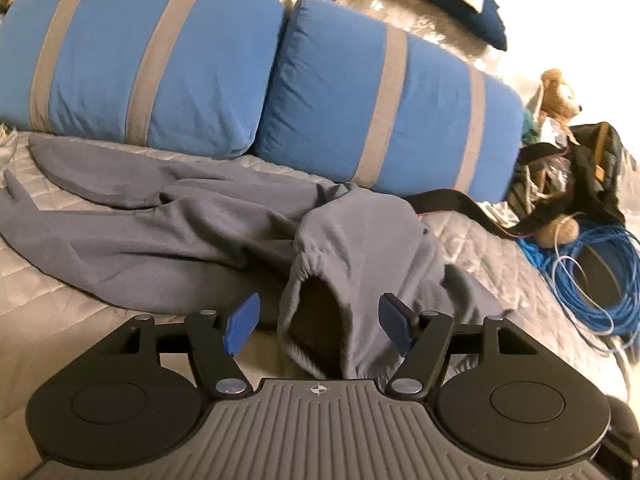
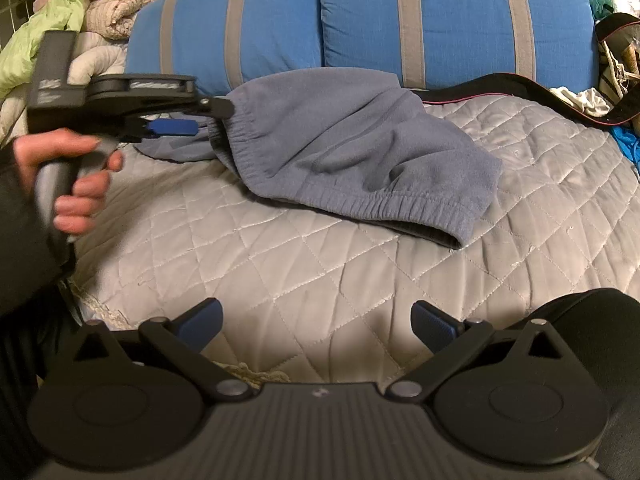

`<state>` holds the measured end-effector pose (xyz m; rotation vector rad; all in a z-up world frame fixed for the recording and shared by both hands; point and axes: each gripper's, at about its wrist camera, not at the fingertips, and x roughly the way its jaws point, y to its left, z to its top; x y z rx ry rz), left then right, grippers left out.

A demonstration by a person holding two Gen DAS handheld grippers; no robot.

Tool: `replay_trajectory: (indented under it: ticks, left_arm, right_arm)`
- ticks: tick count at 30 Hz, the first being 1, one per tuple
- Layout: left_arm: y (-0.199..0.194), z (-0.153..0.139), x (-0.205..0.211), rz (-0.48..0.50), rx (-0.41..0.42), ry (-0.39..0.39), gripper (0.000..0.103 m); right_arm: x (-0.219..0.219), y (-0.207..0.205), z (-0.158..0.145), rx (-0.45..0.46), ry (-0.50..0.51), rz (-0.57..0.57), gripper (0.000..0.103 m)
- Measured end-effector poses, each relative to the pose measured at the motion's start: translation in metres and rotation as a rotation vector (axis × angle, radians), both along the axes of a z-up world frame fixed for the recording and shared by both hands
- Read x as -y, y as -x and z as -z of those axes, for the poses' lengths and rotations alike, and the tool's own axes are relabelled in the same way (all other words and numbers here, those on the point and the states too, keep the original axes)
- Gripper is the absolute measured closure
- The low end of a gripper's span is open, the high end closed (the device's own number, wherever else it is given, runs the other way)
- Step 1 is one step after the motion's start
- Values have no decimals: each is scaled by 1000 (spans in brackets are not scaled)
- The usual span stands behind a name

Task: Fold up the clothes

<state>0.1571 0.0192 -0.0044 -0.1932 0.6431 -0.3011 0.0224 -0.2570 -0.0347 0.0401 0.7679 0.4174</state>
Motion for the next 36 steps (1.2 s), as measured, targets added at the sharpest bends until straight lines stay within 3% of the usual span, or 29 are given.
replay_trajectory:
  ticks: [2, 3, 4, 6, 7, 10, 17, 22, 26, 29, 32, 34, 36]
  left_arm:
    - [-9, 3, 0, 5, -14, 27, 40]
    - [-12, 5, 0, 6, -21, 34, 46]
    - [-15, 6, 0, -2, -33, 33, 68]
    - [-21, 7, 0, -28, -63, 27, 89]
    - [-23, 6, -2, -37, -75, 34, 92]
    - [-25, -3, -4, -30, -79, 62, 94]
    - [-25, -46, -5, 0, -28, 123, 94]
    - [-24, -74, 6, 25, 4, 155, 94]
    - [-22, -87, 16, 42, 22, 161, 94]
    - [-23, -94, 20, 51, 32, 168, 94]
    - [-24, -99, 22, 58, 36, 175, 94]
    - [-23, -102, 22, 63, 41, 178, 94]
    - [-24, -103, 21, 63, 45, 179, 94]
  right_arm:
    - [0, 0, 0, 0, -1, -1, 0]
    - [0, 0, 0, 0, -1, -2, 0]
    - [1, 0, -1, -1, -5, -1, 0]
    - [1, -1, -3, 0, -11, -3, 0]
    - [1, -2, -4, 0, -14, -4, 0]
    - [-4, -2, -10, 23, 28, 0, 0]
    - [-31, -11, -13, 128, 340, 66, 0]
    - [-47, -28, -4, 179, 537, 109, 0]
    - [-68, -41, 11, 270, 703, 86, 0]
    - [-81, -52, 29, 276, 851, 52, 3]
    - [-90, -54, 41, 301, 950, 28, 21]
    - [-93, -54, 48, 314, 1013, 31, 40]
    - [-95, -54, 54, 313, 1057, 26, 51]
